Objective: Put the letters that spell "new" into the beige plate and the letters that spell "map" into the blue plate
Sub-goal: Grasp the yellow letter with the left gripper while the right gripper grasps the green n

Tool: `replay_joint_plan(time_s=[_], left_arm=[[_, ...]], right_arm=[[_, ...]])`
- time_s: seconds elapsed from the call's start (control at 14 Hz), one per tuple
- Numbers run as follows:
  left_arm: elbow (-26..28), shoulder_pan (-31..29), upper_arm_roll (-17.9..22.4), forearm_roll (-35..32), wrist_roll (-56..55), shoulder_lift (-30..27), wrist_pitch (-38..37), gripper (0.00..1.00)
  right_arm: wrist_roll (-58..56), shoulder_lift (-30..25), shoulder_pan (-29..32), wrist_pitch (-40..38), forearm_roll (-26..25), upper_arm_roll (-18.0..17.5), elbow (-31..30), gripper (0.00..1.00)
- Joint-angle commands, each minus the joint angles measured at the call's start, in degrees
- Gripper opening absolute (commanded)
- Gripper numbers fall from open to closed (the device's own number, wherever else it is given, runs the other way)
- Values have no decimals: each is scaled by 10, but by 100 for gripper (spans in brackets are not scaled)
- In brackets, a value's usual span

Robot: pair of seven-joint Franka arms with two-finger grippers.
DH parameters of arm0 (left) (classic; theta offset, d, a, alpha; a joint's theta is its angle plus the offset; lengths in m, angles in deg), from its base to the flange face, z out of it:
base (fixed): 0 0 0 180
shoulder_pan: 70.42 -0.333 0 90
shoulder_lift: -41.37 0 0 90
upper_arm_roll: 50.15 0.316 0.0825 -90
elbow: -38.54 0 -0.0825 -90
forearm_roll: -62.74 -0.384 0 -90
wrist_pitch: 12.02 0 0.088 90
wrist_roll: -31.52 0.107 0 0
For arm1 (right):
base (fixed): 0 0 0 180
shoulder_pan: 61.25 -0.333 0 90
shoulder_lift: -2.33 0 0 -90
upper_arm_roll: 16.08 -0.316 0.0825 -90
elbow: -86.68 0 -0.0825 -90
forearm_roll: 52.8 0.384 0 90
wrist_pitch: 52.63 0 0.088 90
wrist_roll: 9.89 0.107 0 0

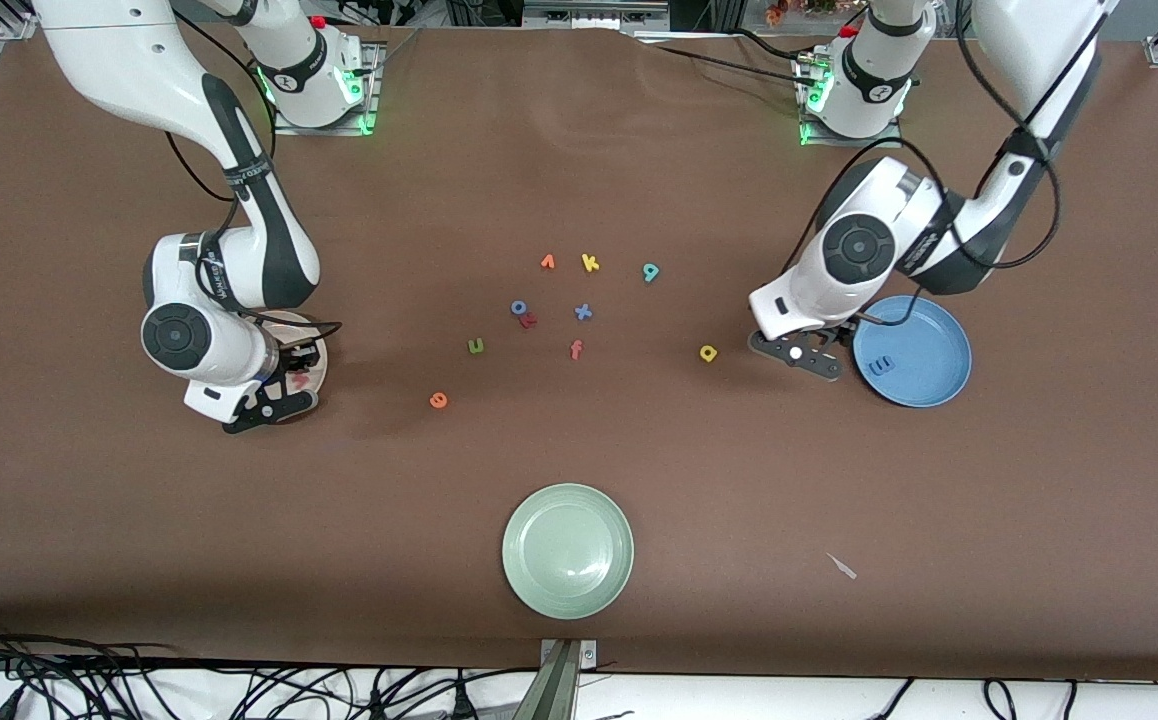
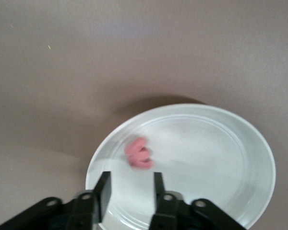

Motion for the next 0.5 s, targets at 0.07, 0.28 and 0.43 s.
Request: replay_joint_plan(time_s=[0.07,0.28,0.43], left_arm=[[-9,55,5,-2,-150,69,83,100],[-9,73,17,-62,-174,102,118,98],[-10,73,17,-96,-195,119,127,97]], right_arm=[[84,0,-13,-22,12,-16,29,100],[204,-1,-16,-16,13,-68,29,100],[286,0,-16,-9,13,-105,29,100]])
